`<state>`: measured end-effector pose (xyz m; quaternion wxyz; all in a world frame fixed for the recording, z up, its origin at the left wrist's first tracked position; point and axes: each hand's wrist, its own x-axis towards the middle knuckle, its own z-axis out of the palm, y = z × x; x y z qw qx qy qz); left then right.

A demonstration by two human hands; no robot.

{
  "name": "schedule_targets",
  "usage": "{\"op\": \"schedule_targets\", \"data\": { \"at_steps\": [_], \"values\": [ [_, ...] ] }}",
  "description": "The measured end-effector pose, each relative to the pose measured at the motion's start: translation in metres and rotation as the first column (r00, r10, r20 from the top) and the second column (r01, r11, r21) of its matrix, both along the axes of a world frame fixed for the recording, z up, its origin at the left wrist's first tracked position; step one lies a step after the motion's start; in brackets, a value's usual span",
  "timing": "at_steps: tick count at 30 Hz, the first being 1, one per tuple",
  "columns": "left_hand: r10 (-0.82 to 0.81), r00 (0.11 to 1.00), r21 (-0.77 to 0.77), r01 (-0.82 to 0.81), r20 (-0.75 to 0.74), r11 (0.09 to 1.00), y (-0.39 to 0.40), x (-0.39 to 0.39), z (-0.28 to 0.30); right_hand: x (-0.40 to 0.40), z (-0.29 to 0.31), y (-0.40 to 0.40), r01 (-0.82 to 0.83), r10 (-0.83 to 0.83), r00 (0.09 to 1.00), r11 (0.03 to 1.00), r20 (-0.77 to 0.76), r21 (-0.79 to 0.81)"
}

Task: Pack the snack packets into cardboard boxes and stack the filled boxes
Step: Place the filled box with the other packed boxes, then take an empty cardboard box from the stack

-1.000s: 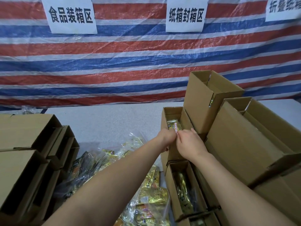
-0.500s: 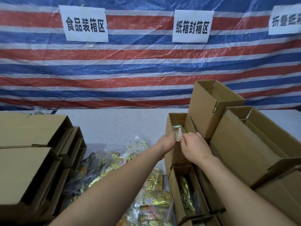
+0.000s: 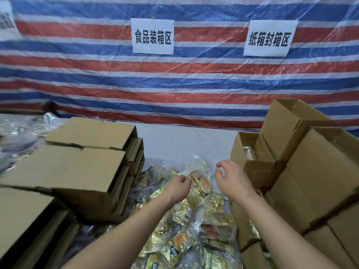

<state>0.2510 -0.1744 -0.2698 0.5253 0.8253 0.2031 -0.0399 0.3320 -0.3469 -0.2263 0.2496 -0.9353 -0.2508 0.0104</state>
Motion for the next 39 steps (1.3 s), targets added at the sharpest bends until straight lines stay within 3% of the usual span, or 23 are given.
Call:
{"op": "schedule_targets", "data": {
  "at_steps": [7, 15, 21, 25, 28, 32, 36, 39],
  "values": [
    [0.074, 0.993, 0.175, -0.090, 0.095, 0.980, 0.041, -0.072, 0.016, -0.059, -0.010, 0.053, -0.042, 0.057, 0.992, 0.990, -0.110, 0.134],
    [0.130, 0.991, 0.200, -0.132, 0.026, 0.971, 0.061, -0.149, -0.010, -0.113, -0.025, 0.092, -0.108, 0.139, 0.971, 0.981, -0.193, 0.163],
    [0.155, 0.981, 0.284, -0.182, 0.114, 0.941, 0.079, -0.174, 0.024, -0.140, -0.022, 0.118, -0.162, 0.193, 0.963, 0.972, -0.189, 0.172],
    [0.177, 0.949, 0.443, -0.280, 0.260, 0.852, 0.100, -0.212, 0.059, -0.162, -0.009, 0.145, -0.238, 0.275, 0.943, 0.952, -0.189, 0.194],
    [0.244, 0.926, 0.525, -0.365, 0.287, 0.769, 0.124, -0.254, 0.078, -0.185, 0.000, 0.174, -0.360, 0.388, 0.909, 0.915, -0.155, 0.181],
    [0.349, 0.920, 0.689, -0.371, 0.180, 0.623, 0.150, -0.314, 0.097, -0.226, 0.011, 0.216, -0.531, 0.554, 0.824, 0.829, -0.123, 0.173],
    [0.404, 0.903, 0.831, -0.337, 0.150, 0.444, 0.160, -0.365, 0.113, -0.270, 0.022, 0.253, -0.713, 0.734, 0.664, 0.679, -0.143, 0.178],
    [0.502, 0.864, 0.890, -0.202, -0.034, 0.409, 0.170, -0.396, 0.110, -0.300, 0.026, 0.276, -0.808, 0.821, 0.549, 0.569, -0.156, 0.153]
  ]
}}
